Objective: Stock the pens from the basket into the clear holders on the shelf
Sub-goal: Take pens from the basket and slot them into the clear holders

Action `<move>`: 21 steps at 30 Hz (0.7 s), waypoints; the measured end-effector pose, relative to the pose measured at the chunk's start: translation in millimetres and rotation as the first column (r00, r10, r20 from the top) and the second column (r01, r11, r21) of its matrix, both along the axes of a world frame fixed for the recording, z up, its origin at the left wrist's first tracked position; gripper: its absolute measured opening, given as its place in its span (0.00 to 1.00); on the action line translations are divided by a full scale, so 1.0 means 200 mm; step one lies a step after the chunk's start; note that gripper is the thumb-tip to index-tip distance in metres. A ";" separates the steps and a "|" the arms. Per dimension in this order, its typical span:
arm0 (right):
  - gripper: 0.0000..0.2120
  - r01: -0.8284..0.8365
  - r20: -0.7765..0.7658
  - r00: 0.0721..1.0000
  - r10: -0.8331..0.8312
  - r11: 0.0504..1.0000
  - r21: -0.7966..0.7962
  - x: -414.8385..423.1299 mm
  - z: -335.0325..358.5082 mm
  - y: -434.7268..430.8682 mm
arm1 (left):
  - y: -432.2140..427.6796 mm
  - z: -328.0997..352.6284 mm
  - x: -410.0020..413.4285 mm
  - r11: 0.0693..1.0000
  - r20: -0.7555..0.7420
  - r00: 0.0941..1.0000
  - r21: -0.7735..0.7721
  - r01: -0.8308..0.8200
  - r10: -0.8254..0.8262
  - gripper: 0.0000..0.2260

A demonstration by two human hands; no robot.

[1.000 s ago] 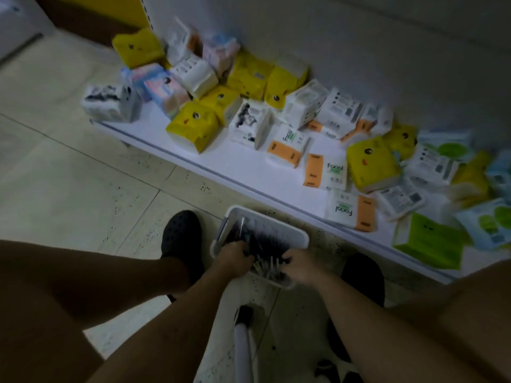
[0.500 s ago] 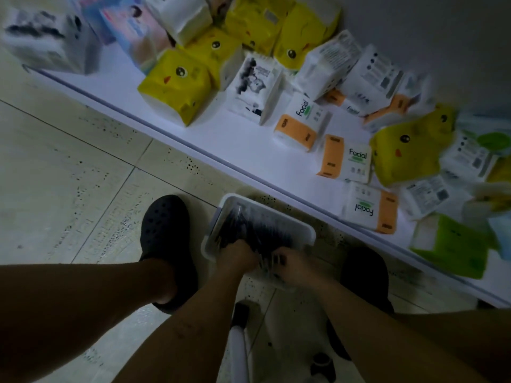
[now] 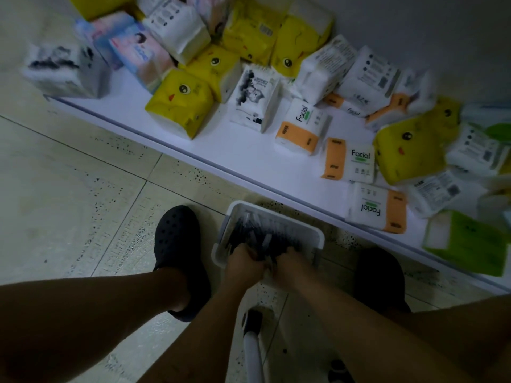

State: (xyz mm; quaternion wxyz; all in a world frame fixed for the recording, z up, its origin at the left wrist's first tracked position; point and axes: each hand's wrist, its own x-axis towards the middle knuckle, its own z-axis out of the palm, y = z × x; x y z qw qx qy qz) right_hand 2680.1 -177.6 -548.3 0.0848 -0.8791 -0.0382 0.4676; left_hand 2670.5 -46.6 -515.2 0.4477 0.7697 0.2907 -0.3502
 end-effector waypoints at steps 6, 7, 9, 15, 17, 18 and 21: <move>0.11 0.080 0.057 0.995 -0.080 0.997 0.002 0.00 0.07 0.00 | 0.02 0.09 0.00 0.986 -0.022 0.997 -0.150 -0.071 0.069 0.13; 0.09 0.133 0.079 0.988 -0.134 0.991 0.013 -0.01 0.08 -0.01 | 0.02 0.11 -0.01 0.986 -0.023 0.998 -0.153 -0.060 0.057 0.13; 0.11 0.250 0.112 0.961 -0.254 0.967 0.048 -0.03 0.11 -0.03 | 0.01 0.13 -0.02 0.988 -0.020 0.999 -0.143 -0.052 0.049 0.11; 0.06 0.322 0.134 0.926 -0.352 0.925 0.202 -0.05 0.35 -0.11 | -0.03 0.26 -0.07 0.994 0.106 0.991 -0.079 -0.073 0.081 0.10; 0.05 0.322 0.110 0.928 -0.356 0.915 0.243 -0.06 0.44 -0.13 | -0.04 0.32 -0.09 0.998 0.218 0.976 -0.064 0.005 0.009 0.11; 0.06 0.334 0.096 0.924 -0.369 0.905 0.265 -0.06 0.46 -0.14 | -0.05 0.36 -0.09 0.998 0.252 0.968 -0.058 0.031 -0.015 0.11; 0.09 0.398 0.071 0.898 -0.435 0.870 0.292 -0.10 0.56 -0.19 | -0.08 0.49 -0.06 0.995 0.304 0.948 -0.002 0.096 -0.091 0.08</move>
